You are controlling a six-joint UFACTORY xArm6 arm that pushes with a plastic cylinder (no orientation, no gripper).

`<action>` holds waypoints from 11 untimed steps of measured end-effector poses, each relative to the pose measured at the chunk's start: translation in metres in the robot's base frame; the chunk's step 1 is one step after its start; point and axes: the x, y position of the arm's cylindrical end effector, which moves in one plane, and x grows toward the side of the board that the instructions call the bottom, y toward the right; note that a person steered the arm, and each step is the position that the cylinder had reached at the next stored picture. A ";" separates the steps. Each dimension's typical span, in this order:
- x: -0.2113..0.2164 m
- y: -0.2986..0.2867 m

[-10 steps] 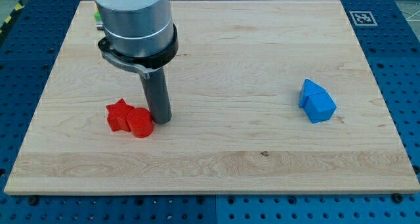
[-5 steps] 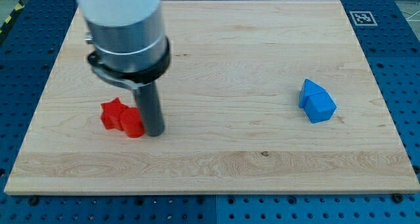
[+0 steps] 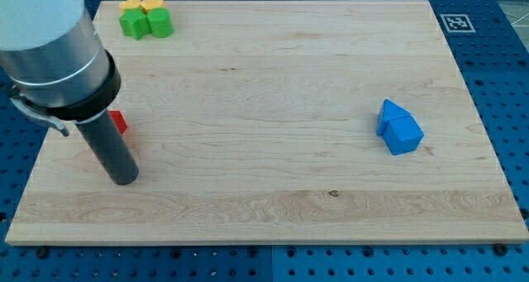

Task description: Move red circle and red star to the center left

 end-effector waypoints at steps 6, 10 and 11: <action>-0.002 -0.044; -0.035 -0.043; -0.035 -0.050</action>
